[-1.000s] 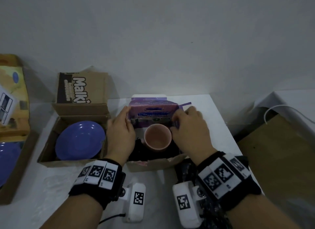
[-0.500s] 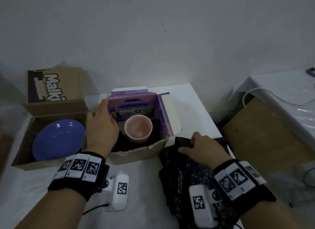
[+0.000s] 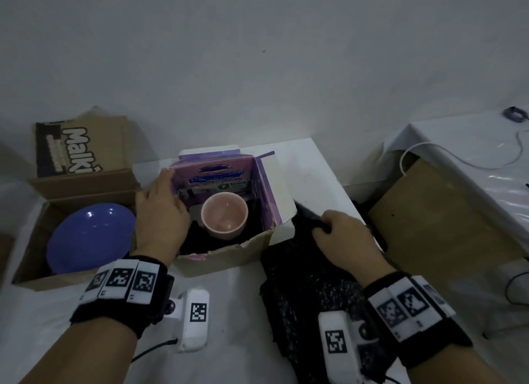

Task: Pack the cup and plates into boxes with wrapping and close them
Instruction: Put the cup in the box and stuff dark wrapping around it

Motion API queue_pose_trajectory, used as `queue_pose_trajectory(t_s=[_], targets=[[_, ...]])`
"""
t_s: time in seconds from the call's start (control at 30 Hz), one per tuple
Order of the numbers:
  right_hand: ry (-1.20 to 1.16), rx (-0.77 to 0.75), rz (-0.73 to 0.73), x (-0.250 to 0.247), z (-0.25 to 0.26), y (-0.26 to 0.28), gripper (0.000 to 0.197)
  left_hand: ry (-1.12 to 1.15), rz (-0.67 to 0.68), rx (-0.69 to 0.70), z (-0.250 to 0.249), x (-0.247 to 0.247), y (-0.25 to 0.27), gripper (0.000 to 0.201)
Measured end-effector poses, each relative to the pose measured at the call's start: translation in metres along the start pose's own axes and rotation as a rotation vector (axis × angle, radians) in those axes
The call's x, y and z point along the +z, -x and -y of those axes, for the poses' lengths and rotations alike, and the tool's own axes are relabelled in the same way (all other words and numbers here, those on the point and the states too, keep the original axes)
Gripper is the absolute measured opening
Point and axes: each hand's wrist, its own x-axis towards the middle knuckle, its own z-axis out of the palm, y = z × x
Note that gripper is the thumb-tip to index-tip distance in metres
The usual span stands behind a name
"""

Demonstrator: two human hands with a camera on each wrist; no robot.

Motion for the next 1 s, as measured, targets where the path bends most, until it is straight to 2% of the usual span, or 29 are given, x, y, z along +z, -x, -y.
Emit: queue_pose_trajectory(t_s=[0.13, 0.23, 0.33, 0.4, 0.5, 0.57, 0.63, 0.73, 0.8, 0.9, 1.0], targets=[[-0.253, -0.108, -0.360, -0.021, 0.015, -0.010, 0.004, 0.025, -0.005, -0.003, -0.004, -0.004, 0.000, 0.053], [-0.335, -0.216, -0.563, -0.027, 0.032, -0.013, 0.030, 0.051, -0.009, -0.021, -0.006, -0.007, 0.001, 0.052], [-0.357, -0.419, -0.698, -0.025, 0.059, -0.014, 0.040, 0.049, 0.012, -0.058, -0.001, -0.002, 0.001, 0.053], [-0.269, -0.563, -0.631, -0.013, 0.077, -0.014, 0.049, 0.064, 0.025, -0.077, 0.005, 0.001, 0.000, 0.053], [0.170, -0.757, -0.335, 0.022, 0.084, -0.016, 0.059, 0.130, 0.032, -0.067, 0.008, 0.000, -0.002, 0.050], [0.351, -0.823, -0.123, 0.041, 0.079, -0.015, 0.058, 0.137, 0.033, -0.054, 0.008, -0.001, -0.001, 0.050], [0.439, -0.851, 0.000, 0.049, 0.073, -0.013, 0.051, 0.142, 0.021, -0.067, 0.007, -0.001, 0.001, 0.049], [0.472, -0.851, 0.100, 0.044, 0.080, -0.002, 0.039, 0.172, -0.001, -0.090, 0.003, -0.002, 0.003, 0.048], [0.432, -0.832, 0.144, 0.038, 0.086, -0.003, 0.043, 0.189, 0.000, -0.111, 0.002, -0.004, 0.002, 0.048], [0.393, -0.843, 0.105, 0.037, 0.096, -0.010, 0.046, 0.197, 0.012, -0.125, 0.000, -0.005, 0.002, 0.049], [0.402, -0.809, 0.209, 0.041, 0.103, -0.014, 0.047, 0.186, 0.023, -0.141, -0.001, -0.007, 0.003, 0.049]])
